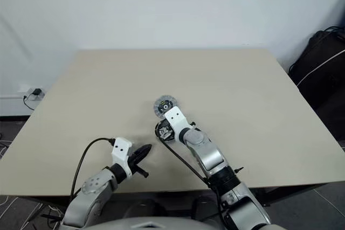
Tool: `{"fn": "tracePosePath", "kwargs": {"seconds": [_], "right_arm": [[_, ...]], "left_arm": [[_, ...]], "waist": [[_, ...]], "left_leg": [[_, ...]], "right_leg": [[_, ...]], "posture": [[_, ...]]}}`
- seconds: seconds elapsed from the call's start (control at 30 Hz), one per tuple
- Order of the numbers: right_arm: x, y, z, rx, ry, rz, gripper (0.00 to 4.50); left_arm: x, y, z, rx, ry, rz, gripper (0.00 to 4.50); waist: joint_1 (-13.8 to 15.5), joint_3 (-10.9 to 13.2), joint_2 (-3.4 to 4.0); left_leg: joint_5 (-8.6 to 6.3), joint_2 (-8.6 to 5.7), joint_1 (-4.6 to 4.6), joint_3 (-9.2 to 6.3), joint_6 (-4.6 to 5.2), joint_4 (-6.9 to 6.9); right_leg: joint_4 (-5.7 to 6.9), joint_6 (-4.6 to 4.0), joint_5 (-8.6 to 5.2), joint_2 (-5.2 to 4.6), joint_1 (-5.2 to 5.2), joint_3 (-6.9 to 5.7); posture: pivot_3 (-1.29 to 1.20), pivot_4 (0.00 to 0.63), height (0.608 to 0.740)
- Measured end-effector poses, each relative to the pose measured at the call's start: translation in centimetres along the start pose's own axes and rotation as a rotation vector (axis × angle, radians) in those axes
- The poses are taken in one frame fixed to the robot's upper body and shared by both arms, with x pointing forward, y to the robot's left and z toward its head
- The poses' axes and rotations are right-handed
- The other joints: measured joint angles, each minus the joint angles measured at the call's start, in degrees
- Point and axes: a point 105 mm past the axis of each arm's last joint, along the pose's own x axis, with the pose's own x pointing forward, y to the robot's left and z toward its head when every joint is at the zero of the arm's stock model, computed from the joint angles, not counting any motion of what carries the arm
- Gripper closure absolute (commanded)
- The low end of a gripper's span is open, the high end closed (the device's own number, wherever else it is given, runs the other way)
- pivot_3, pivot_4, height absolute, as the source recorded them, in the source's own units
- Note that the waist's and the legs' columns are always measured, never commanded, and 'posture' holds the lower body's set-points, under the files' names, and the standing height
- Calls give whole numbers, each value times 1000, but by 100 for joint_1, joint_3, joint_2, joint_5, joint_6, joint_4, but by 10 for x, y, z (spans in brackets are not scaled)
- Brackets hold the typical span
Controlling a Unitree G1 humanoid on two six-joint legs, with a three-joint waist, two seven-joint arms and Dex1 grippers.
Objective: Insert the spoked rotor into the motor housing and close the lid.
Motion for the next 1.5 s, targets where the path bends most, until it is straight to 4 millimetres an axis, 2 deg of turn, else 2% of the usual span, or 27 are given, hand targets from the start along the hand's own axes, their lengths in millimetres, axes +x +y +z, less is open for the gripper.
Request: {"fn": "tracePosePath", "kwargs": {"seconds": [0.33, 0.47, 0.57, 0.7, 0.83, 0.97, 1.13, 1.5], "right_arm": [[4, 4, -4, -55, 55, 19, 4479], [-2, 0, -3, -94, 52, 66, 4479], [-10, -5, 8, -179, 35, 116, 3892], [-23, -7, 28, -391, 30, 213, 2527], [-34, 4, 22, -595, 115, 366, 1223], [-39, 8, 15, -727, 188, 459, 1223], [-34, 8, 18, -833, 221, 490, 1223], [-29, 12, -1, -890, 298, 606, 1223]], "left_arm": [[-2, 1, -3, -7, 7, 17, 4500], [-2, 1, -3, -6, 4, 19, 4500], [-1, 1, -2, -6, 2, 19, 4500], [1, 0, -2, -12, -1, 17, 4500], [2, 0, -3, -16, -1, 15, 4500], [3, 0, -1, -13, -13, 14, 4500], [4, -1, 0, -21, -22, 19, 4500], [1, -2, -3, -39, -30, 43, 4500]], "waist": [[-12, -29, -20], [-9, -28, -20], [-9, -27, -20], [-6, -27, -20], [11, -27, -21], [22, -26, -23], [27, -25, -22], [56, -24, -23]], "left_leg": [[4, 1, 12, -4, -8, 0], [3, -1, 6, -3, -6, 1], [2, -1, 4, -3, -4, 1], [2, 0, 6, -8, -2, 1], [-1, 0, 3, -14, 4, 8], [-8, 2, 1, -15, 15, 26], [-18, 2, -7, -15, 30, 57], [-26, 0, -12, -11, 42, 71]], "right_leg": [[1, -14, -8, -3, 1, 0], [-1, -14, -8, -5, -2, 0], [-1, -11, -5, -4, -4, -2], [0, -14, -7, -4, -2, -11], [0, -12, -6, -5, -1, -19], [1, -13, -7, -8, 3, -24], [3, -9, -5, -16, 9, -26], [3, -4, -1, -24, 9, -24]], "posture": [[0, 0, 740], [0, 0, 740], [0, 0, 740], [0, 0, 740], [0, 0, 740], [0, 0, 740], [0, 0, 740], [0, 0, 740]]}}
